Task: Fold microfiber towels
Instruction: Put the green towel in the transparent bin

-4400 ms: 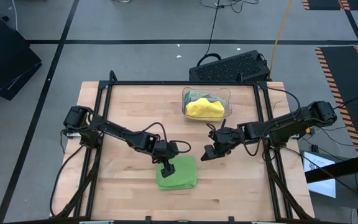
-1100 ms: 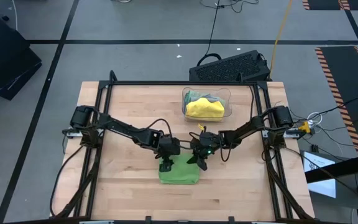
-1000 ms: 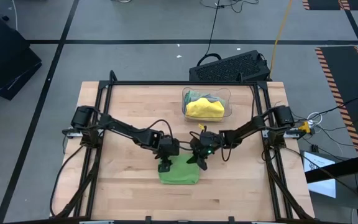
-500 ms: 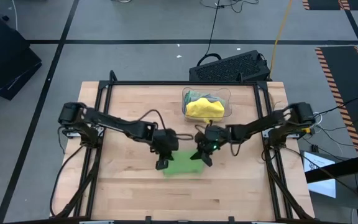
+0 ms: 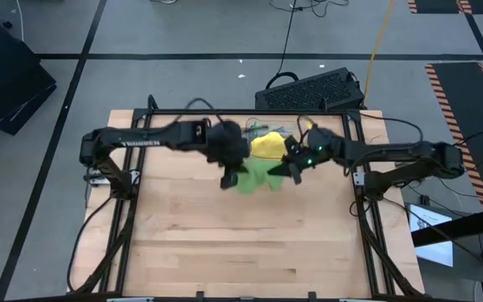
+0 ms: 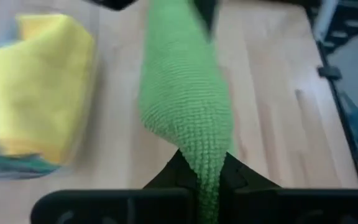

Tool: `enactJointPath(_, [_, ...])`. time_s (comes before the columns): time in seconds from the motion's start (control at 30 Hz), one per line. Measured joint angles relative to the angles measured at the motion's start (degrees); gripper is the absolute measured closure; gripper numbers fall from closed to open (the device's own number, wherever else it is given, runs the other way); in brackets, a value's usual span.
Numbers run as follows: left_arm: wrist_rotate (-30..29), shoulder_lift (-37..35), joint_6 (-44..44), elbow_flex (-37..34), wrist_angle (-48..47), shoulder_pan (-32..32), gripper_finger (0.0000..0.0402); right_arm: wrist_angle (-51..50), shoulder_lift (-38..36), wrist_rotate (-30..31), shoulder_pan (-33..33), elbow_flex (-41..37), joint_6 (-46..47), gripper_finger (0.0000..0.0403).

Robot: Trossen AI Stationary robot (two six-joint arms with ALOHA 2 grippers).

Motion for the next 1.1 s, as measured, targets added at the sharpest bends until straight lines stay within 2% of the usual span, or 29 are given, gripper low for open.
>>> enactJointPath(0.1, [0.04, -0.05, 1.29, 2.22, -3.09, 3.18, 0.0394, -2.96, -1.85, -1.0, -3.1, 2.02, -2.66, 0.0399])
enactJointPath(0.33, [1.47, 0.32, 4.87, 2.72, -1.13, 9.33, 0.0388, -4.1, -1.08, -3.52, -11.0, 5.79, -3.81, 0.0399])
enactJointPath(0.57, [4.06, 2.58, 6.45, 2.73, 3.88, 13.59, 0.0392, -5.67, 0.1, -13.17, -20.08, 6.23, -4.81, 0.0399])
enactJointPath(0.67, [5.16, 4.28, 6.25, 2.75, 8.05, 15.06, 0.0388, -5.52, 0.87, -16.04, -23.32, 6.25, -5.88, 0.0399])
enactJointPath(0.87, [7.37, 6.95, 6.0, 2.68, 10.59, 18.31, 0.0394, -5.75, 2.48, -22.42, -28.83, 6.25, -6.85, 0.0399])
enactJointPath(1.1, [13.37, 11.07, 5.28, 2.68, 15.95, 21.3, 0.0394, -5.86, 5.64, -29.64, -34.18, 6.25, -8.42, 0.0399])
